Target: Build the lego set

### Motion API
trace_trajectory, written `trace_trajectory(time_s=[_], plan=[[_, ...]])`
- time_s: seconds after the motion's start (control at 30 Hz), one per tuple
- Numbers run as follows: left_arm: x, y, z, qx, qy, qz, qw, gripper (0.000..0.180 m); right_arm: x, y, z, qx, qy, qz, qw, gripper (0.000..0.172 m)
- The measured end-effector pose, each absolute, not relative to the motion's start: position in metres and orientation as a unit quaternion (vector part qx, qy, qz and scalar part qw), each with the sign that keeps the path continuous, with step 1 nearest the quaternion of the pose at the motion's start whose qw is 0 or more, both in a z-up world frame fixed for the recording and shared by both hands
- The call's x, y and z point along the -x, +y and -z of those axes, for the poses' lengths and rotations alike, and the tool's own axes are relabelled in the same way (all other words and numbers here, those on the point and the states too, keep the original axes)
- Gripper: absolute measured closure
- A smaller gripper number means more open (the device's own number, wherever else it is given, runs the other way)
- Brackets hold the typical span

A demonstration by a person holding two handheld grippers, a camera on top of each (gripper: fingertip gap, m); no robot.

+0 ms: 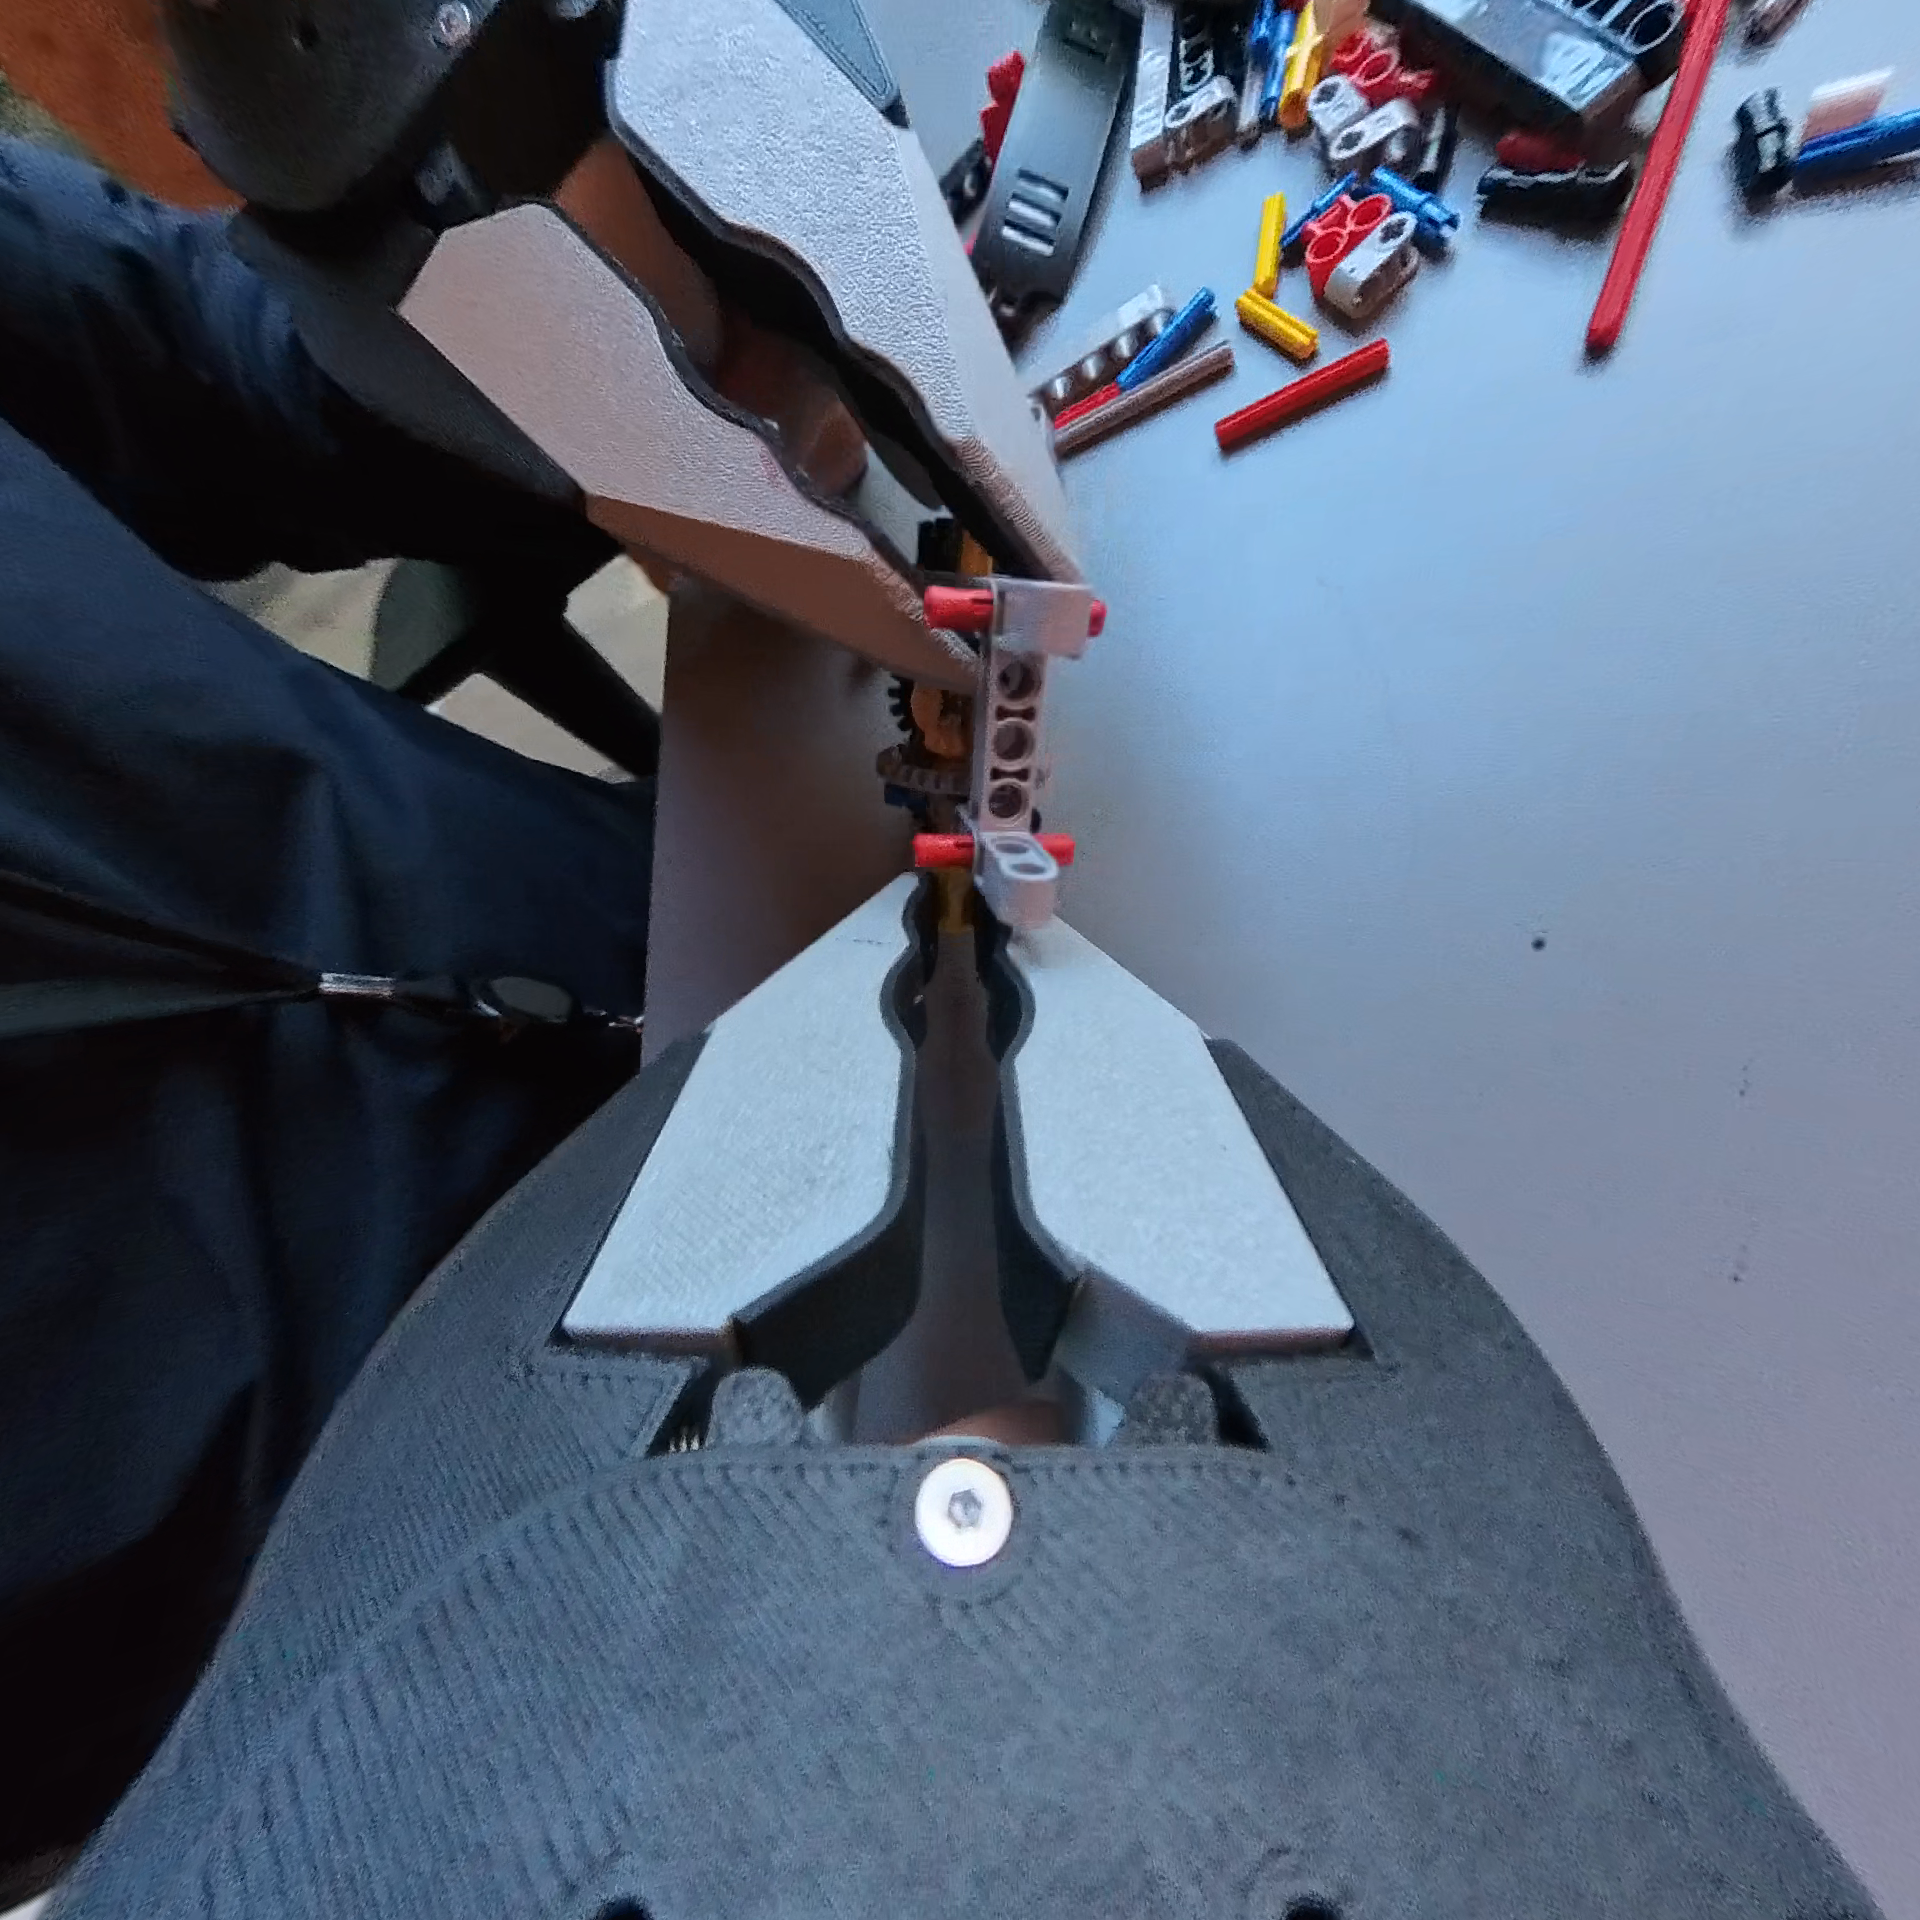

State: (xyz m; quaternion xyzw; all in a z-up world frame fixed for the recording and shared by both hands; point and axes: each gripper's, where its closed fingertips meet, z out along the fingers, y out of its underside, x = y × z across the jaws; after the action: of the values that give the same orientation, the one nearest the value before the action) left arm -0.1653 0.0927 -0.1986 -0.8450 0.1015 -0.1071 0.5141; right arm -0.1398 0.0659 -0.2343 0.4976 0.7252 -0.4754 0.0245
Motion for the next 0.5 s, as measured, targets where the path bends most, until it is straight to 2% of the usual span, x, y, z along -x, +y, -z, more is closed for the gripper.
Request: trace_trajectory(time_s=[0.2, 0.5], plan=[[0.1695, 0.0963, 0.2021, 0.853, 0.09, 0.143, 0.494, 0.172, 0.1418, 0.0654, 0.2316, -0.503, 0.693, 0.503, 0.116, 0.168], [0.1755, 0.1013, 0.204, 0.855, 0.057, 0.175, 0.485, 0.173, 0.1483, 0.0689, 0.23, -0.524, 0.657, 0.522, 0.143, 0.168]])
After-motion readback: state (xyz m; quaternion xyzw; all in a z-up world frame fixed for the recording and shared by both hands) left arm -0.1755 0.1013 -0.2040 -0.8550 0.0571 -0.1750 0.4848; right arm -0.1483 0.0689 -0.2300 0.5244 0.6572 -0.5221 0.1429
